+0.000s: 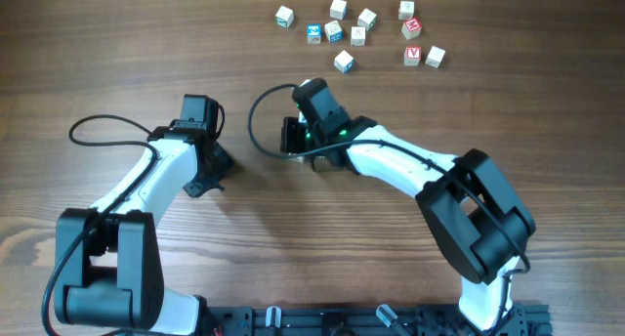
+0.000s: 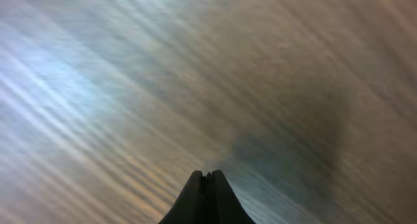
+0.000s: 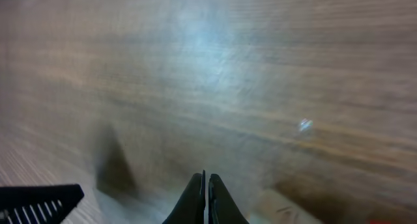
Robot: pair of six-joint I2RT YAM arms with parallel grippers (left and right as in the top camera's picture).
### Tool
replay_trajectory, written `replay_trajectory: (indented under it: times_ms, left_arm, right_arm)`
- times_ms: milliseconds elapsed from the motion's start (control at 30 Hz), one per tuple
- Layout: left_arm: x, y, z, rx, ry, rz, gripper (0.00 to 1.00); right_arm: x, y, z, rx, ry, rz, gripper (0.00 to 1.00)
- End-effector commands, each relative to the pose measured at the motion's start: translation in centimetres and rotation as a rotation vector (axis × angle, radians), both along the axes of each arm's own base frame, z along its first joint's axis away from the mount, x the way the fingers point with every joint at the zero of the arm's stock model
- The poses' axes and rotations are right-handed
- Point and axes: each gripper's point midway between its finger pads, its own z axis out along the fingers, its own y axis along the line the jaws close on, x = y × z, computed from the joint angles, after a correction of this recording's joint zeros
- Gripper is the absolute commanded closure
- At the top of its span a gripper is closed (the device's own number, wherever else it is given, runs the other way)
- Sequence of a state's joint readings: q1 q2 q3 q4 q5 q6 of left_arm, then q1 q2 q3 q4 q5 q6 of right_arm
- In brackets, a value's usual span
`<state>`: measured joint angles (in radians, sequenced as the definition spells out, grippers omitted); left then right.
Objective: Form a horizontal line
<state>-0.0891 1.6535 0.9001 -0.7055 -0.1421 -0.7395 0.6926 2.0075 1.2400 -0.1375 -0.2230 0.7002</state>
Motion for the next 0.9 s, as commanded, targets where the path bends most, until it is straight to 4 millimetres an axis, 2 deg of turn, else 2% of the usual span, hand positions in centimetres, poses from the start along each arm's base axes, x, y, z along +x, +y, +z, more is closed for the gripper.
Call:
replay_trajectory:
  times_ms: [0, 133, 267, 533, 700, 867]
  left_arm:
    - [-0.9, 4.0, 0.8, 0.131, 0.014, 0.078, 0.96]
    - [-1.3, 6.5, 1.4, 0.117, 0.0, 0.175, 0.96]
    - [-1.9, 7.8, 1.3, 0.085, 0.01, 0.236, 0.96]
    - [-1.9, 7.9, 1.3, 0.085, 0.009, 0.24, 0.95]
    - [-1.9, 7.8, 1.3, 0.082, 0.009, 0.24, 0.93]
    - [-1.9, 7.8, 1.3, 0.081, 0.009, 0.239, 0.92]
  right_arm:
    - [0.0, 0.6, 0.9, -0.027, -0.06, 0.031, 0.95]
    - [-0.4, 0.0, 0.3, -0.059, -0.036, 0.023, 0.95]
    - [-0.6, -1.4, -0.7, -0.129, -0.018, -0.005, 0.95]
    - [-0.9, -1.5, -0.8, -0.149, -0.028, 0.039, 0.95]
    - [0.0, -2.8, -0.9, -0.154, -0.018, 0.006, 0.95]
    - [0.3, -2.6, -0.7, -0.141, -0.032, 0.015, 0.95]
